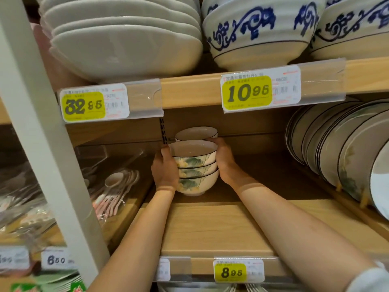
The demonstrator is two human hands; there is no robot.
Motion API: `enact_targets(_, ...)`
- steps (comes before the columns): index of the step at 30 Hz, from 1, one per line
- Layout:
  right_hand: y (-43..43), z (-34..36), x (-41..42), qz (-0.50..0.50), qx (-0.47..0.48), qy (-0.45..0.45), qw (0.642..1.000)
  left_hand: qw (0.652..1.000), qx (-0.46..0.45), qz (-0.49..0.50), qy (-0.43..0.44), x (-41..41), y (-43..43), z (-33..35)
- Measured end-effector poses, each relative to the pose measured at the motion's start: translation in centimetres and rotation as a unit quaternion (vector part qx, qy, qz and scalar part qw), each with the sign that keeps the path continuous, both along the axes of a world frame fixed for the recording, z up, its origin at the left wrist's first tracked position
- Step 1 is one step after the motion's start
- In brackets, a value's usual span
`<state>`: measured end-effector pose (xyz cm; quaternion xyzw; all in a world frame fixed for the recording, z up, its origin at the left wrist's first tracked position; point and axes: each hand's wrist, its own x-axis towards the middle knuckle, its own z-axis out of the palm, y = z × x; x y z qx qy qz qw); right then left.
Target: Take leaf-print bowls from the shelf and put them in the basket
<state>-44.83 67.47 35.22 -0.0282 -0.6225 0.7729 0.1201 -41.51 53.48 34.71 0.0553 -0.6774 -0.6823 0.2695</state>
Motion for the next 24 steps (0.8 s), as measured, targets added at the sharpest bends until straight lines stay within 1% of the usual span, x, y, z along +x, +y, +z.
enact_targets(4, 0.0, 0.4, 0.6, 0.001, 0.027, -0.012, 1.0, 0.999, 0.044, -0.02, -0.021, -0.1, 0.0, 0.2)
enact_targets(7, 0.2, 1.2, 1.6, 0.009, 0.069, -0.021, 0.997, 0.996, 0.072, -0.028, -0.041, -0.2, -0.6, 0.3)
enact_targets(9, 0.6, 1.8, 2.5, -0.006, 0.093, -0.03, 0.995, 0.994, 0.082, -0.031, -0.06, -0.3, -1.0, 0.8)
enact_targets(11, 1.2, 2.7, 3.6, -0.038, 0.115, -0.033, 0.992, 0.995, 0.072, -0.028, -0.066, 0.2, -1.2, 1.9)
enact_targets(14, 2.3, 3.7, 6.3, -0.057, 0.148, -0.039, 0.987, 0.998, 0.041, -0.022, -0.043, 1.5, -1.0, 3.8)
enact_targets(17, 3.4, 4.9, 9.4, -0.045, 0.146, -0.051, 0.987, 0.999, 0.013, 0.007, -0.03, 3.5, -0.6, 5.3)
enact_targets(19, 4.1, 5.6, 11.9, -0.03, 0.139, -0.047, 0.989, 0.999, 0.018, 0.025, -0.02, 5.4, -0.2, 5.9)
enact_targets(21, 4.7, 5.8, 14.3, -0.021, 0.128, -0.025, 0.991, 0.999, 0.017, 0.039, -0.014, 8.0, 0.1, 6.0)
enact_targets(24, 5.7, 5.4, 17.8, -0.001, 0.107, 0.012, 0.994, 0.999, -0.021, 0.012, 0.048, 12.3, 0.6, 5.4)
